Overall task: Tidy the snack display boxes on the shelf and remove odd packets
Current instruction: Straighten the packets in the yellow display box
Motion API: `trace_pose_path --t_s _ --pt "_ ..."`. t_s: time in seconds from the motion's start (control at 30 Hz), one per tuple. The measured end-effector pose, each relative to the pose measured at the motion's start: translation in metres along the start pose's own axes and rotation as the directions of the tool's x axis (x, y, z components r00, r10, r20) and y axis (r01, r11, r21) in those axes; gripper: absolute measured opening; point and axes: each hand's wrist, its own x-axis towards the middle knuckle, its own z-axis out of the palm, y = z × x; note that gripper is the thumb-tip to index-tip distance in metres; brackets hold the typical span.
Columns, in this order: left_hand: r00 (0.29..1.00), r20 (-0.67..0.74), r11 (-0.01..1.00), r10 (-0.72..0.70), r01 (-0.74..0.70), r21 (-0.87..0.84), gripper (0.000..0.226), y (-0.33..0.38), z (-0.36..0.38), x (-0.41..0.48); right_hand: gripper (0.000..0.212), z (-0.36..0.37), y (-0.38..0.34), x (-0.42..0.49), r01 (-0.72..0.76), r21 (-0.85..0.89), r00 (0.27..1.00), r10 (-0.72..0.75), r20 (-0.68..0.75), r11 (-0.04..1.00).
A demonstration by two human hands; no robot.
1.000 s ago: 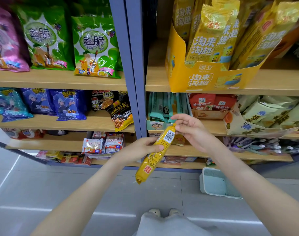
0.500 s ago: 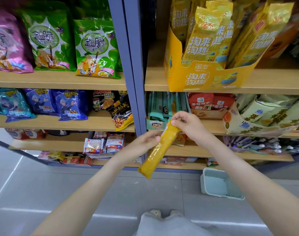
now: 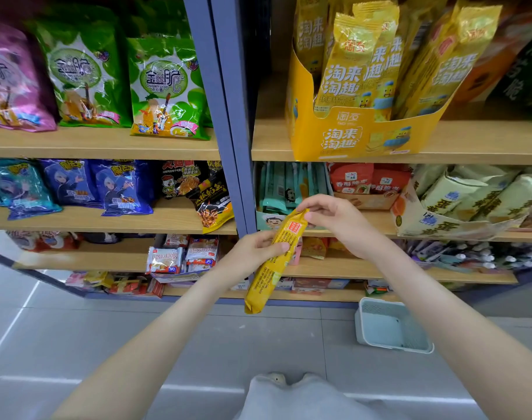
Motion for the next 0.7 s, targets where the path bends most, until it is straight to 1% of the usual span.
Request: trace_pose_path --t_s 0.1,0.2,0.27,0.3,0.33,0.4,0.43,0.47,0.5,0.53,0.6,0.63,0.7 --pt "0.999 0.037 1.0 -0.017 0.017 -0.01 0.017 0.003 -0.002 0.0 0.025 0.001 0.003 -0.001 0.002 0.047 1.0 -0.001 -0.015 0.999" --pt "0.997 0.066 0.999 -0.027 0.028 -0.023 0.017 0.007 -0.004 0.001 0.03 0.002 0.005 -0.001 0.02 0.156 0.999 -0.014 -0.037 0.988" --pt "0.999 0.049 0.999 -0.017 0.019 -0.045 0.016 0.006 -0.004 0.002 0.033 0.005 0.005 -0.001 0.034 0.174 0.999 -0.028 -0.036 0.984" --pt "1.0 0.009 0.997 -0.011 0.011 -0.072 0.016 0.004 -0.004 0.002 0.037 0.008 0.005 0.0 0.021 0.148 1.0 -0.019 -0.015 0.989" --pt "0.998 -0.055 0.994 -0.008 0.002 -0.111 0.019 0.002 -0.004 0.003 0.049 0.01 0.005 0.0 -0.01 0.101 1.0 0.008 0.027 0.995" --pt "0.977 -0.209 0.964 -0.026 -0.031 -0.263 0.035 -0.001 -0.003 0.003 0.081 0.018 0.008 -0.002 -0.108 -0.002 0.976 0.106 0.192 0.994" --pt "0.961 -0.275 0.931 -0.043 -0.061 -0.359 0.038 -0.001 -0.004 0.003 0.087 0.024 0.011 -0.003 -0.162 -0.033 0.942 0.165 0.291 0.986" --pt "0.943 -0.329 0.895 -0.054 -0.101 -0.435 0.035 0.0 -0.004 0.003 0.086 0.03 0.013 -0.005 -0.209 -0.061 0.901 0.217 0.377 0.976" --pt "0.924 -0.378 0.862 -0.06 -0.143 -0.486 0.029 0.001 -0.005 0.003 0.081 0.036 0.016 -0.008 -0.243 -0.089 0.866 0.257 0.429 0.966" --pt "0.906 -0.419 0.837 -0.064 -0.18 -0.517 0.023 0.002 -0.006 0.003 0.078 0.041 0.018 -0.009 -0.259 -0.108 0.849 0.28 0.448 0.96" --pt "0.875 -0.477 0.795 -0.078 -0.235 -0.56 0.017 0.003 -0.007 0.001 0.065 0.047 0.022 -0.01 -0.257 -0.088 0.859 0.269 0.436 0.962" --pt "0.864 -0.495 0.771 -0.09 -0.254 -0.583 0.018 0.003 -0.007 -0.001 0.054 0.048 0.022 -0.009 -0.248 -0.06 0.874 0.25 0.417 0.967" --pt "0.842 -0.524 0.729 -0.129 -0.278 -0.625 0.025 0.002 -0.008 -0.003 0.038 0.047 0.019 -0.006 -0.24 -0.034 0.889 0.234 0.393 0.97"
